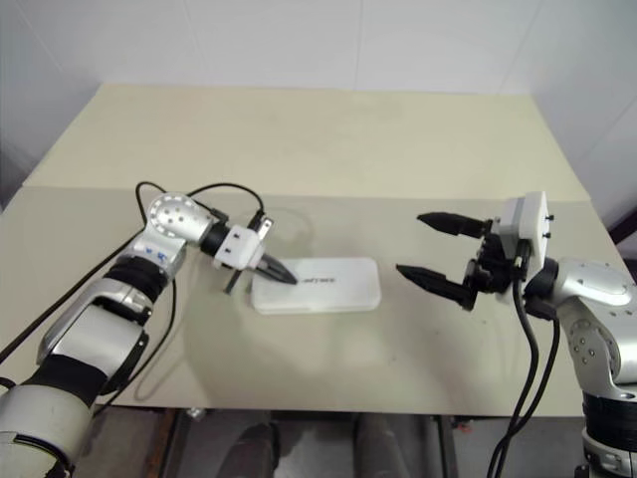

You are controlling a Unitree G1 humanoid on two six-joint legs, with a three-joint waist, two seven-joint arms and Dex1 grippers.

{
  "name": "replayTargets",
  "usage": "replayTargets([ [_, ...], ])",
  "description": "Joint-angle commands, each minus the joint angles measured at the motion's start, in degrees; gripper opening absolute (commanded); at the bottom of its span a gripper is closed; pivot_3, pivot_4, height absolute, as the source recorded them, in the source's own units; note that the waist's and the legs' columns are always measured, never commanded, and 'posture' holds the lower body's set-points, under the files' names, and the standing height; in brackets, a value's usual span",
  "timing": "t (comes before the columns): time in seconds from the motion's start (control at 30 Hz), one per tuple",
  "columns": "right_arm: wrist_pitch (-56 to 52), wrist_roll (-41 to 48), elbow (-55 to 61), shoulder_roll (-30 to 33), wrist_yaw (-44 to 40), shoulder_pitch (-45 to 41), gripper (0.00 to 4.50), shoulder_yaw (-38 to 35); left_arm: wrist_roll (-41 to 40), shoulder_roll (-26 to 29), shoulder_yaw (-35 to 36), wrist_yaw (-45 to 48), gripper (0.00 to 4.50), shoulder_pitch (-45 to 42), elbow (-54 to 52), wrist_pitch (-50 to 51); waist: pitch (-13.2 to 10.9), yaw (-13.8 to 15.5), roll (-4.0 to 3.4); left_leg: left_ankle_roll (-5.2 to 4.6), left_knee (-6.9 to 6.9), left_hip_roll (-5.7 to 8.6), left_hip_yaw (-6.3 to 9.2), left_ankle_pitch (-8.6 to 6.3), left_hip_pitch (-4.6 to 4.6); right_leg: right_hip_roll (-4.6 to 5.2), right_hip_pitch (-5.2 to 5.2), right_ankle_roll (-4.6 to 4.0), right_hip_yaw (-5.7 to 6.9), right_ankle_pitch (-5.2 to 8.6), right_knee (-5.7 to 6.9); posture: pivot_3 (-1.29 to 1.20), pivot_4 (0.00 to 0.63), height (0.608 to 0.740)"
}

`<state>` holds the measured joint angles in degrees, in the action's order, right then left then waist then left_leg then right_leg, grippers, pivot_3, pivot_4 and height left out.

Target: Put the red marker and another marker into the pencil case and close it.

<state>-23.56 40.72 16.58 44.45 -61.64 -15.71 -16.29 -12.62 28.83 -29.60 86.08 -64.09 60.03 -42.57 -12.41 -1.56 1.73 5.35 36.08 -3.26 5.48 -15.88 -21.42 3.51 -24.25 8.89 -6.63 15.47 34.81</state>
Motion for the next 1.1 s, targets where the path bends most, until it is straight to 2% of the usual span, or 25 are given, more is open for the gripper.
replayTargets([
  [0.03, 1.39, 0.09, 1.69, 0.06, 0.33, -0.37, 4.50, -0.73, 4.74, -0.62, -0.25, 6.42, 0.03, -0.08, 3.27, -3.75, 0.00, -0.01, 0.00, 0.00, 0.01, 0.00, 0.00, 0.00, 0.06, 0.00, 0.07, 0.00, 0.00, 0.00, -0.02, 0.00, 0.150, 0.740],
  [0.17, 1.75, -0.42, 0.86, 0.22, 0.12, -0.97, 4.50, -0.55, 4.73, -1.68, 1.73, 6.42, 0.03, -0.15, 4.18, -5.03, 0.00, -0.03, -0.01, -0.01, 0.02, 0.00, 0.01, 0.00, 0.26, 0.00, 0.43, -0.01, 0.00, 0.00, -0.36, 0.00, 0.150, 0.740],
  [0.27, 1.87, -0.53, 0.72, 0.39, 0.09, -1.10, 4.50, -0.43, -11.61, -0.81, 1.14, 6.42, 0.03, 2.82, -5.12, 4.71, 0.00, -0.10, -0.02, -0.01, 0.06, 0.00, 0.00, 0.00, 0.24, 0.02, 0.57, -0.01, -0.03, -0.01, -0.62, 0.00, 0.150, 0.740],
  [0.4, 1.72, -0.49, 1.16, 0.70, -0.18, -0.63, 4.50, -0.40, -21.42, -1.20, 10.59, 6.42, 0.03, 4.68, -8.83, 15.31, -0.03, -0.03, -0.01, -0.01, 0.03, 0.00, 0.07, -0.01, 0.18, 0.01, 0.51, 0.19, -0.01, -0.12, -0.50, 0.00, 0.150, 0.740],
  [0.57, 1.65, -0.95, -0.03, 1.12, -0.96, -1.16, 4.50, -0.16, -26.15, -0.01, 20.97, 6.42, 0.03, 7.04, -11.42, 24.24, -0.02, -0.26, -0.04, -0.08, -0.04, 0.00, 0.08, -0.04, 0.25, 0.01, 0.50, 0.16, 0.02, -0.09, -0.42, 0.00, 0.150, 0.740],
  [0.67, 1.71, -1.35, -1.07, 1.38, -1.66, -1.91, 4.50, 0.28, -27.44, 2.71, 23.22, 6.42, 0.03, 10.28, -16.83, 30.46, -0.03, -0.23, -0.05, -0.08, -0.03, 0.00, 0.10, -0.04, 0.23, 0.01, 0.50, 0.16, 0.05, -0.09, -0.41, 0.00, 0.150, 0.740],
  [0.8, 1.68, -1.76, -2.52, 1.64, -2.62, -3.07, 4.50, 0.66, -23.66, 5.27, 25.56, 4.11, 0.03, 13.72, -20.14, 34.11, -0.03, -0.17, -0.05, -0.07, -0.03, -0.01, 0.10, -0.04, 0.25, 0.01, 0.50, 0.15, 0.05, -0.09, -0.39, 0.00, 0.150, 0.740],
  [0.9, 1.57, -2.10, -3.67, 2.03, -3.54, -4.02, 4.50, 0.91, -19.87, 7.27, 26.10, 0.58, 0.58, 15.87, -22.57, 35.09, -0.03, -0.14, -0.05, -0.06, -0.01, 0.00, 0.09, -0.03, 0.26, 0.02, 0.51, 0.15, 0.05, -0.09, -0.39, 0.00, 0.150, 0.740],
  [1.1, 1.68, -2.93, -6.47, 2.53, -5.16, -6.20, 4.50, 1.53, -17.14, 7.14, 28.22, -1.30, 2.57, 18.56, -26.89, 37.00, -0.03, -0.04, -0.06, -0.06, -0.03, 0.00, 0.10, -0.03, 0.23, 0.02, 0.51, 0.15, 0.08, -0.09, -0.44, 0.00, 0.150, 0.740],
])
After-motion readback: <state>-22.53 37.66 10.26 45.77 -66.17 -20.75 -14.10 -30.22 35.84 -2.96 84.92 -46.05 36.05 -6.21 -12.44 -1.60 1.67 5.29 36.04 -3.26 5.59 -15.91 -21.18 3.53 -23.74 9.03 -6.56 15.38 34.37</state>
